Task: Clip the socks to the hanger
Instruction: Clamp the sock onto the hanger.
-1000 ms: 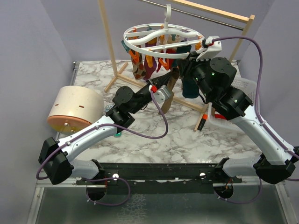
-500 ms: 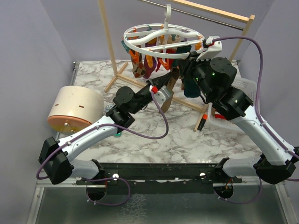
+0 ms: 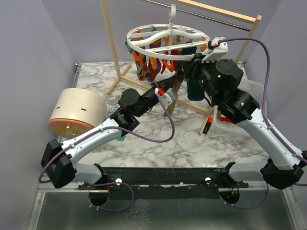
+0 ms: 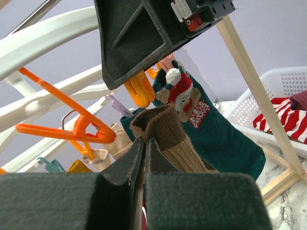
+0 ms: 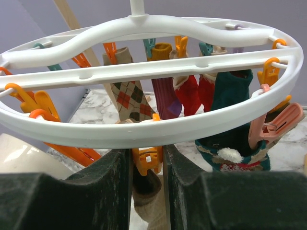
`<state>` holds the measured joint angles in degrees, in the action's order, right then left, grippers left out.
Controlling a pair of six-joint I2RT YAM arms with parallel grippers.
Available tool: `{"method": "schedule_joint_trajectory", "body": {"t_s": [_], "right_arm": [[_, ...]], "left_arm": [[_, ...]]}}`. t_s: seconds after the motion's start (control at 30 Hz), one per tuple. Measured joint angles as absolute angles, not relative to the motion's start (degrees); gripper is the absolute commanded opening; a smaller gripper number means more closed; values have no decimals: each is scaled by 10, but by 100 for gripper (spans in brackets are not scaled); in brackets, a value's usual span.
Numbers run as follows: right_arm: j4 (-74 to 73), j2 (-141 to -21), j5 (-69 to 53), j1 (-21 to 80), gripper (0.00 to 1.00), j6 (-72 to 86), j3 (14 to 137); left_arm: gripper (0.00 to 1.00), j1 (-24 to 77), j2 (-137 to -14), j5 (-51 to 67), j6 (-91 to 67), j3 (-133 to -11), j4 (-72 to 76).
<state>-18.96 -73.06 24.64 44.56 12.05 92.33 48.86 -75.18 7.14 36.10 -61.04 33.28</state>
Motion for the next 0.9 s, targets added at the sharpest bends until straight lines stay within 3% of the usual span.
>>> {"method": "schedule_joint_trajectory", "body": {"t_s": [0.9], "right_arm": [[-190,-728,244,446,5,122,916]], "left_arm": [[0,489,-748,70,363,-615,331]]}}
